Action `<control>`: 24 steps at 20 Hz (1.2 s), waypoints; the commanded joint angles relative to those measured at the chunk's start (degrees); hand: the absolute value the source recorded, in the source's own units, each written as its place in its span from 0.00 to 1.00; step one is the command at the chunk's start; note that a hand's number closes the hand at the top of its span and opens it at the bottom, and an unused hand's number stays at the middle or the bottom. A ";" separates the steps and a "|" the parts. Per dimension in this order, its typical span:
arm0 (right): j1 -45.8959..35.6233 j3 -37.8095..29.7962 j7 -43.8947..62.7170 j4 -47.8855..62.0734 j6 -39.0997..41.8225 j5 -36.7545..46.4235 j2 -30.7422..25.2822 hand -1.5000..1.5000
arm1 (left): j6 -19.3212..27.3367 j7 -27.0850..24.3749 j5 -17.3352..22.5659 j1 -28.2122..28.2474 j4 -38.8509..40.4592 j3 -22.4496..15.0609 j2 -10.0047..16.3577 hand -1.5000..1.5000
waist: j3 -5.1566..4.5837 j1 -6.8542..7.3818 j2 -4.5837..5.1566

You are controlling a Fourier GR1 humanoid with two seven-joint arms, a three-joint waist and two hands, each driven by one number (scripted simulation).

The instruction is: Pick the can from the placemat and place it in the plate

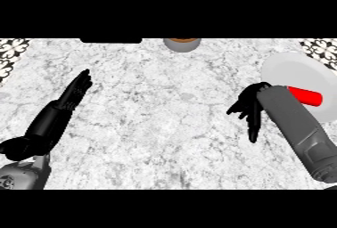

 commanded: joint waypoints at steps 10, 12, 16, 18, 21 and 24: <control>9.61 1.67 -3.51 -15.02 1.03 2.47 1.55 1.00 | -1.34 0.60 -0.55 -2.00 1.77 2.13 -1.32 0.50 | 0.63 -0.60 0.81; 9.16 1.45 -1.49 -15.39 -0.21 2.86 3.23 1.00 | -1.65 -1.33 -2.37 -0.18 1.74 1.08 -1.37 0.50 | 0.61 -0.17 0.84; 14.81 5.10 -7.15 -26.55 -10.12 11.23 1.16 1.00 | -2.63 0.15 -0.75 -0.07 0.84 2.46 -0.95 0.50 | 0.69 -0.27 0.81; 14.00 8.50 -6.94 -34.30 -20.01 18.00 1.13 1.00 | -1.48 -0.39 -1.43 1.52 0.38 1.71 -1.69 0.50 | 0.77 -1.45 -0.12; 10.75 12.98 -5.71 -41.65 -30.00 27.42 0.44 1.00 | -1.47 0.45 -1.30 1.27 0.82 2.51 -0.91 0.50 | 0.85 -2.54 -1.97; 13.61 17.31 -5.08 -47.58 -41.92 36.24 0.80 1.00 | -0.83 0.38 -1.44 0.95 1.19 3.31 -0.88 0.50 | 0.80 -3.44 -1.21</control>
